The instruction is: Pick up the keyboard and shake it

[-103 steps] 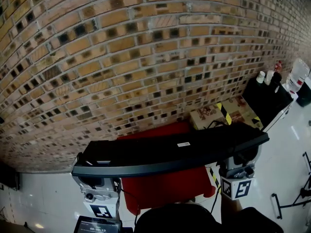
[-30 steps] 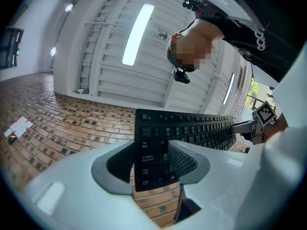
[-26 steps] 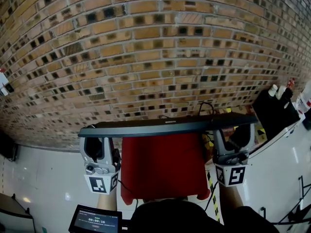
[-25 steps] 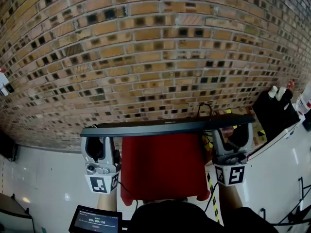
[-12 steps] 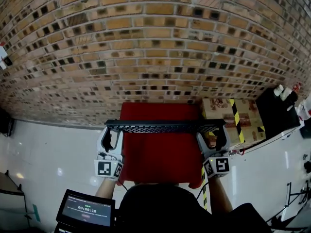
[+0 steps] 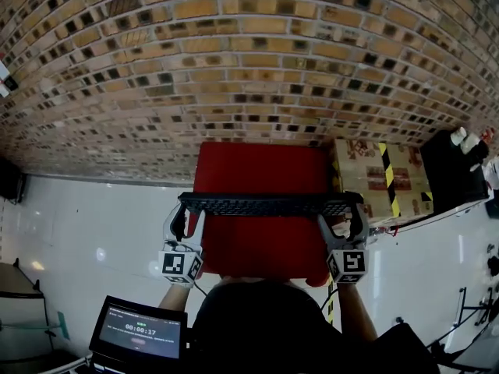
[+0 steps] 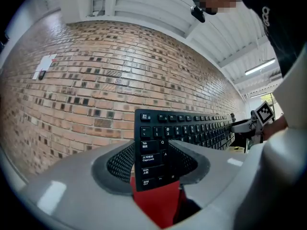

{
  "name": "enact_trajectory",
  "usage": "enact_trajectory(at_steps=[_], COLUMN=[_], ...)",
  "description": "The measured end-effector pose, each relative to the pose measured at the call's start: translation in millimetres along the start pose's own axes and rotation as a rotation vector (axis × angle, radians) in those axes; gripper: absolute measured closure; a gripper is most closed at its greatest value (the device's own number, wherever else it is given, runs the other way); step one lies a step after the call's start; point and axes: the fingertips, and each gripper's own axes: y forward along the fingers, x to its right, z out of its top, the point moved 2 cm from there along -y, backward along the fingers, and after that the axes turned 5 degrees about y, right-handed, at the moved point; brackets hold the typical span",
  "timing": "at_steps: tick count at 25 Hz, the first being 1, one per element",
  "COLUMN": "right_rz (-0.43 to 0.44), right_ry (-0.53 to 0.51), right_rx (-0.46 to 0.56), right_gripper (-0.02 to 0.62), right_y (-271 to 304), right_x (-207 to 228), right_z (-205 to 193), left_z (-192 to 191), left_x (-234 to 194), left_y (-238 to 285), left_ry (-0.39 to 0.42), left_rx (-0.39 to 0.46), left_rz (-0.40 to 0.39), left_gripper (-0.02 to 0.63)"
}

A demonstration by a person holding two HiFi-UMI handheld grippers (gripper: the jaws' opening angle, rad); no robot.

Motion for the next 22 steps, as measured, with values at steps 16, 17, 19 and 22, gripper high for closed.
enact_trajectory(at_steps=[16,17,19,22], right_rz=[-0.081,-0.083,-0.085,-0.093], right_ry=[-0.021,-0.024,-0.025,-0.022], right_rx=[-0.003,-0.003,0.002,-0.005], right_gripper=[0.235,0.235,0.235,0.235], right_y=[-8,-8,-9,-12], right_x=[6,6,6,7], right_z=[-2,-1,-4,-8], left_z=[3,2,-1,-2], left_x=[5,6,7,8], left_y=[5,6,4,4], left_ry=[0.012,0.012,0.010,0.004], left_rx=[-0.016,-0.020,-0.027,-0.031], left_rz=[-0.023,-0.026,-0.028,-0.035], left_gripper=[0.390,0.390,0.390,0.390])
